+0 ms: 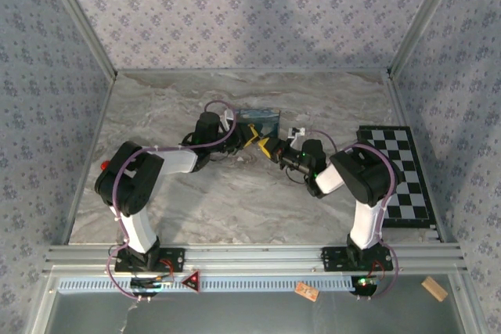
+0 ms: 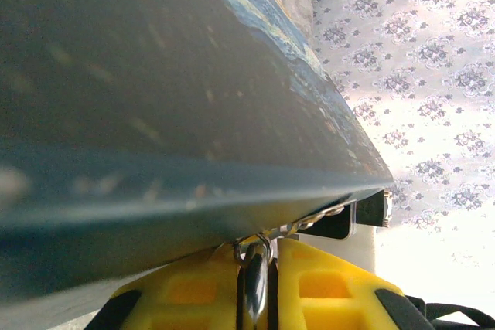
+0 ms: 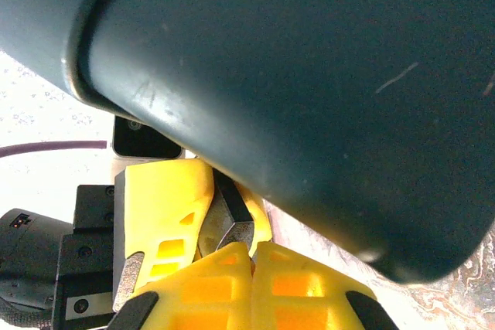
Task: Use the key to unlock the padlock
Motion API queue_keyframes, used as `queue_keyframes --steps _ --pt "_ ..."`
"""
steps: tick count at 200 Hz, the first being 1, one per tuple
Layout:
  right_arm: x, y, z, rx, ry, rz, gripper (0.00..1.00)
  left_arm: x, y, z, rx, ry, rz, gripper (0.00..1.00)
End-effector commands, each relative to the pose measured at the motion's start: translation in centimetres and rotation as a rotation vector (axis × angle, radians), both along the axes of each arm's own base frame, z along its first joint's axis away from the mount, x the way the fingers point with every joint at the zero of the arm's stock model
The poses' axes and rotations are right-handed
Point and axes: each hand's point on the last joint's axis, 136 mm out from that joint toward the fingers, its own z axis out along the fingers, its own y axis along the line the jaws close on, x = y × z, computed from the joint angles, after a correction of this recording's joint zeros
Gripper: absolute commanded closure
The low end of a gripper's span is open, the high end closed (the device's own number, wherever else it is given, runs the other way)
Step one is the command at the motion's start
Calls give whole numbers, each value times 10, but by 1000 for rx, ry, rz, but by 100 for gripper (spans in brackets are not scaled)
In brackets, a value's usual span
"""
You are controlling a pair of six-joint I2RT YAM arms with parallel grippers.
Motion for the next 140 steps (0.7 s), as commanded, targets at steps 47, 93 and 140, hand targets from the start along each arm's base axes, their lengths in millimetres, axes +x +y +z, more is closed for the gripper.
queue_keyframes --steps 47,93,140 --pt "-29 -25 -62 -128 95 91 56 -40 -21 41 -87 -64 -216 99" --pt "-40 -28 -54 -156 20 120 54 -39 -17 34 -67 -40 -198 99" --pt "-49 -27 -10 -249 -148 135 55 -33 -7 21 -32 -18 -164 99"
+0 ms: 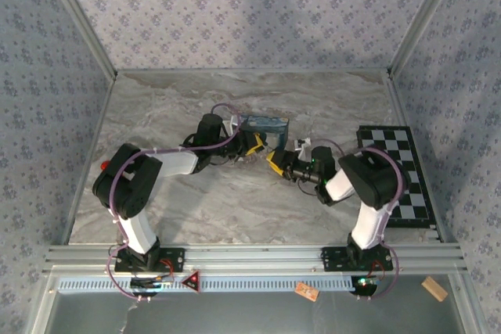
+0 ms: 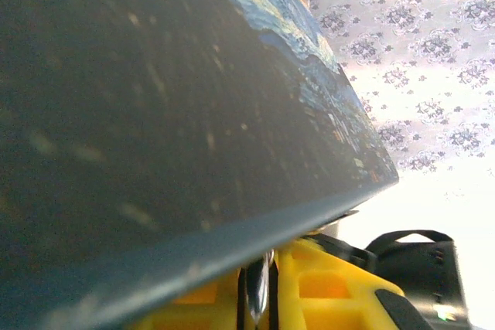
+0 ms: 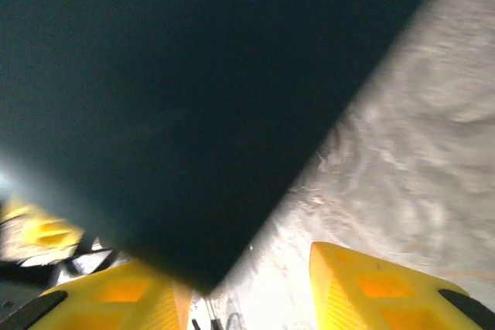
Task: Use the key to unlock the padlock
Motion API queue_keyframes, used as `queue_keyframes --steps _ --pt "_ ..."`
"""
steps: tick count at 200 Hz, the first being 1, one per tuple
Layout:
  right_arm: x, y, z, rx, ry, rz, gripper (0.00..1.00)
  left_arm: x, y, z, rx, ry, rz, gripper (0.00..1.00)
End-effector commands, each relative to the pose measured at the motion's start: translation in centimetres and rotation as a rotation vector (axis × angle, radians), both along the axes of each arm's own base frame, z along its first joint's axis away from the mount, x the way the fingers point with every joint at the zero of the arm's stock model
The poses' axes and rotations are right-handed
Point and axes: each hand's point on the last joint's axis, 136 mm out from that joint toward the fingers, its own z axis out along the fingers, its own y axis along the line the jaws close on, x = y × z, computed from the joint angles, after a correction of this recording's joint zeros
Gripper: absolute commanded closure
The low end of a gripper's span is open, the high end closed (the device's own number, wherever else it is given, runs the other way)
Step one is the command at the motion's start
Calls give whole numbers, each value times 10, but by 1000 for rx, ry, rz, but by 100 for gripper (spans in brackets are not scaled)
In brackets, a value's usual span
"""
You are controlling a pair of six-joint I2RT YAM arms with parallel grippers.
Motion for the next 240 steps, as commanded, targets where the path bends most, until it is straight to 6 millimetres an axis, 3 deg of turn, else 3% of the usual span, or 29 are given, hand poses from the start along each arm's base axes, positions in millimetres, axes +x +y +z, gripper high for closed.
queue_keyframes --steps 1,37,72,96,123,146,178,240 --pt "-9 -2 17 -82 -109 26 55 -2 3 22 -36 -61 -22 99" --pt "-30 -12 40 -383 -320 25 56 1 3 19 -35 -45 -10 99" --pt "-41 -37 66 -645 -618 -49 57 4 2 19 -33 -27 -8 99" --pt "-42 -51 67 -792 -723 -79 58 4 2 14 -21 -4 -2 99" --pt "-45 -54 70 -935 -877 -115 67 3 4 8 -3 34 9 99" --pt "-51 -45 79 -986 -1005 -124 62 1 6 4 14 46 13 99" --pt "-58 -16 84 -981 -1124 -66 53 1 6 2 40 61 17 99" --pt "-39 23 79 -998 -1143 -48 52 -7 12 -1 189 52 25 99"
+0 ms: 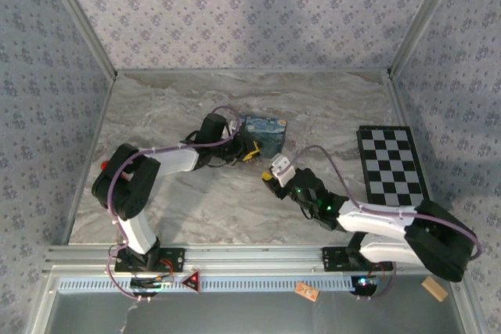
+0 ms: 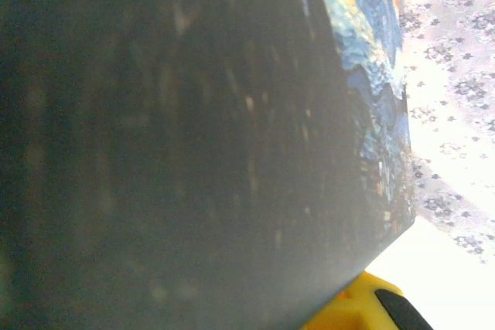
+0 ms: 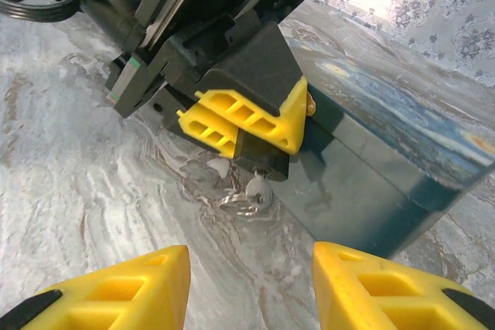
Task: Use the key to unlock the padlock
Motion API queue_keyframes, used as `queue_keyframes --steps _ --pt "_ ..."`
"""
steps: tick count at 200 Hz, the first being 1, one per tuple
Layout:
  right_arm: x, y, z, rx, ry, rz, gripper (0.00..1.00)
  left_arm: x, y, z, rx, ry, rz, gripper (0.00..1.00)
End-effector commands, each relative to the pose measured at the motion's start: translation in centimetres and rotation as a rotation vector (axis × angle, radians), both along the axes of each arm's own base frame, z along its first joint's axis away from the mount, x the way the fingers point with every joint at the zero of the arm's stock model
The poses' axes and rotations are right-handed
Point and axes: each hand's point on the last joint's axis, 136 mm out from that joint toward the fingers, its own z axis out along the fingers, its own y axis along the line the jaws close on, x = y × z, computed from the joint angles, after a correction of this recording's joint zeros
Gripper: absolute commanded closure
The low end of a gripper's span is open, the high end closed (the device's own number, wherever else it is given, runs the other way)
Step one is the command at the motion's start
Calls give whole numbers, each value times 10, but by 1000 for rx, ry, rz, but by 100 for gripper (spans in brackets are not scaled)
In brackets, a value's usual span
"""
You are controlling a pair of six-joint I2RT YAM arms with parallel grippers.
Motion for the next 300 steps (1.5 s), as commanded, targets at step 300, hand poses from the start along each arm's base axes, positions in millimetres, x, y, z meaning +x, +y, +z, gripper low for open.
queue_keyframes --steps 300 --pt "39 18 10 210 126 -72 35 -1 -9 37 -42 -60 -11 99"
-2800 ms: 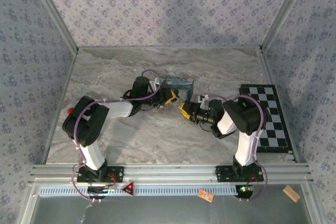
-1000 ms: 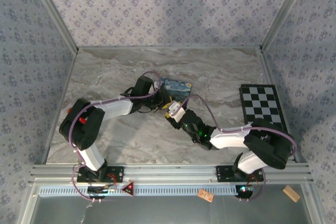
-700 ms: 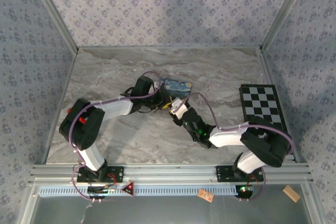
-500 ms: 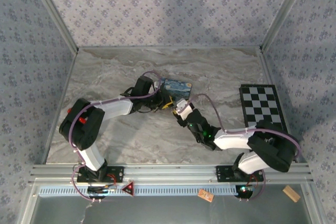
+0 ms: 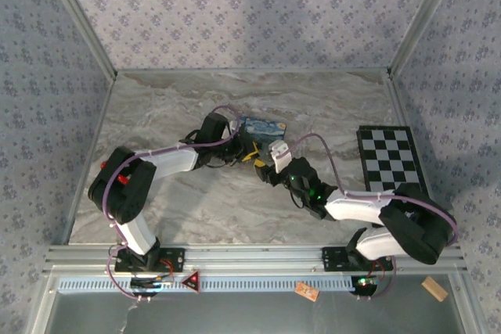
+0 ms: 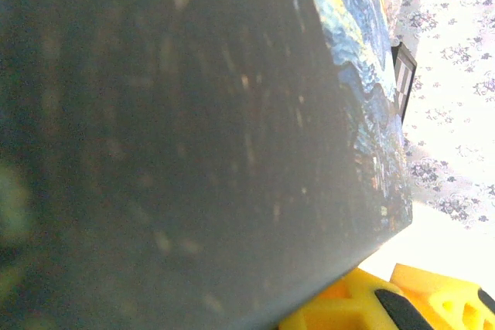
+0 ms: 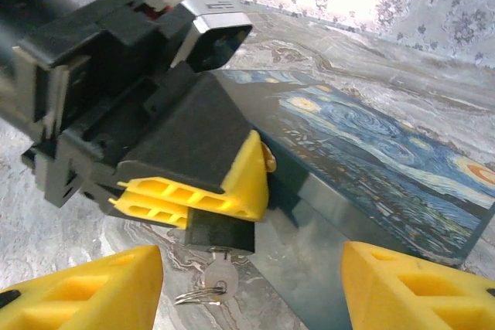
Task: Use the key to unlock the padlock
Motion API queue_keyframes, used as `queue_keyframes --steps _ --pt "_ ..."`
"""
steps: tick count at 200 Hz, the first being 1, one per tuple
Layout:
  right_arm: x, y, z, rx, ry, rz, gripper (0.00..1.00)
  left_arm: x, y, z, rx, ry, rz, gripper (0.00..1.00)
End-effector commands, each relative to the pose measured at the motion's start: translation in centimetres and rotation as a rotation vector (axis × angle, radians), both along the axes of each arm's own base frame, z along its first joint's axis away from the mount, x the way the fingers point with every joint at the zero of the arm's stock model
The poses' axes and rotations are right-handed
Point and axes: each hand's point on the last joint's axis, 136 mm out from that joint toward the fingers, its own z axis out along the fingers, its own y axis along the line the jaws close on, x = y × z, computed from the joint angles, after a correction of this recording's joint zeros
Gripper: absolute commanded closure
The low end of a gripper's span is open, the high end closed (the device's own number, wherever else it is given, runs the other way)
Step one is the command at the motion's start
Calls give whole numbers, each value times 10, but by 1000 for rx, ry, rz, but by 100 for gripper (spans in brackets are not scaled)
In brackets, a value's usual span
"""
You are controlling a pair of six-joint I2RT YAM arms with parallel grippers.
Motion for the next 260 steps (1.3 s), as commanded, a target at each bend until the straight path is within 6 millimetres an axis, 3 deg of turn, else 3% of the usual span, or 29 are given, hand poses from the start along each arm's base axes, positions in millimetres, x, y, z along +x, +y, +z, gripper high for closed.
queue_keyframes --steps 1,99,142,188,260 --pt "3 8 4 42 48 13 35 4 -12 34 -79 -62 -19 99" --pt "4 18 -15 12 124 52 36 6 -19 43 -131 -39 -15 99" --pt "21 -3 -12 120 292 -42 36 8 -20 49 -144 -23 -2 99" --pt "15 2 -6 177 455 -8 36 9 -21 47 -138 14 13 99" --pt "13 5 -15 137 506 18 39 14 -22 48 -148 22 25 99"
